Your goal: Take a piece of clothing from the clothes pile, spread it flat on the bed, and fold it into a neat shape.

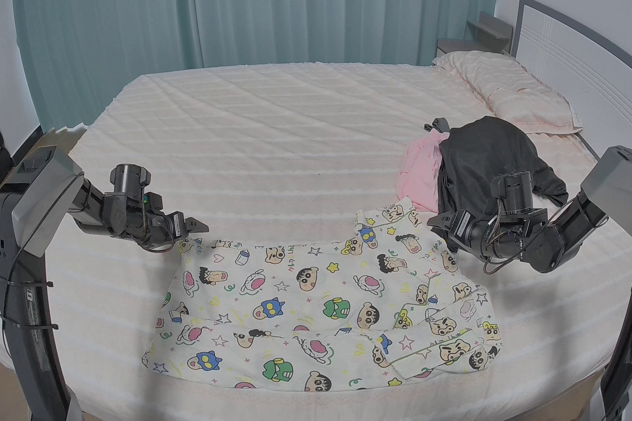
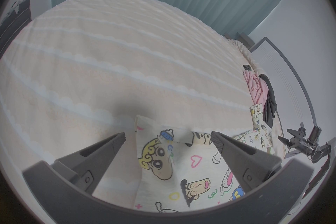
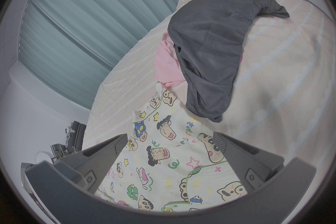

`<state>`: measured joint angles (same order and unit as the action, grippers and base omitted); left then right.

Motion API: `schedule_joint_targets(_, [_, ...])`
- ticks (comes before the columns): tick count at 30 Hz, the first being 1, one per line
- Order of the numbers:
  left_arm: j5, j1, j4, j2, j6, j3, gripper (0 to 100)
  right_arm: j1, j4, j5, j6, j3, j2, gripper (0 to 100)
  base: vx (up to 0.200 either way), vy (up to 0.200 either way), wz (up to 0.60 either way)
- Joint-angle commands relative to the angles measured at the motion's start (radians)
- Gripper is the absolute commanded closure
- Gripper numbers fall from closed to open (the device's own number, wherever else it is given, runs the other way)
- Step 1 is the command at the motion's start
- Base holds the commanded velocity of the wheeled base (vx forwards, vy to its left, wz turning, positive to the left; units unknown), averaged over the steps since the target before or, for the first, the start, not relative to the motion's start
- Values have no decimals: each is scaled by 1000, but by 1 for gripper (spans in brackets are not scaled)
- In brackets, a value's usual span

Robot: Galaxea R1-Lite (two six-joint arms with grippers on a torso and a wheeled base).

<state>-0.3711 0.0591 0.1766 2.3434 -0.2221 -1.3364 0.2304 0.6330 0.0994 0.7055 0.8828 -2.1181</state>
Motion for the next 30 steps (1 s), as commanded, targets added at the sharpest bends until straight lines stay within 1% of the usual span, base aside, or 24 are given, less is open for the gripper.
schedule_joint_targets(1, [3,1,0,-35,1,3,0,3,1,0,2,-2,-2,0,0,0,0])
schedule_joint_targets(4, [27,1,-12,-58,-2,8,0,4,2,0,3,-8,-2,0,0,0,0])
schedule_joint_targets(7, [26,4,-65,-58,-3,19,0,4,4,0,3,-18,-2,0,0,0,0])
schedule_joint_targets(9, [15,8,-88,-56,0,32,0,4,4,0,5,-25,-2,0,0,0,0])
schedule_joint_targets(11, [-12,16,-75,-50,4,65,0,4,5,0,5,-33,-2,0,0,0,0])
schedule_joint_targets(12, [-40,22,-68,-50,12,82,0,4,5,0,6,-36,-2,0,0,0,0])
schedule_joint_targets(13, [-45,22,-68,-50,14,83,0,4,5,0,6,-36,-2,0,0,0,0])
schedule_joint_targets(14, [-101,41,-60,-52,55,109,0,4,5,0,6,-39,-2,0,0,0,0])
schedule_joint_targets(15, [-126,50,-60,-50,86,123,0,3,5,2,6,-42,-2,0,0,0,0])
schedule_joint_targets(18, [-149,67,-66,-47,153,151,0,3,5,2,8,-44,-2,0,0,0,0])
schedule_joint_targets(21, [-172,79,-66,-47,181,172,0,4,5,2,8,-44,-2,0,0,0,0])
schedule_joint_targets(23, [-213,90,-65,-46,193,186,0,4,5,2,9,-45,-2,0,0,0,0])
schedule_joint_targets(24, [-213,90,-65,-46,193,186,0,4,5,2,9,-45,-2,0,0,0,0])
schedule_joint_targets(25, [-250,100,-65,-46,214,200,0,4,5,3,9,-50,-2,0,0,0,0])
schedule_joint_targets(29, [-259,107,-65,-30,280,227,0,3,5,3,9,-51,-2,0,0,0,0])
schedule_joint_targets(30, [-259,107,-65,-29,282,227,0,3,5,2,11,-51,-2,0,0,0,0])
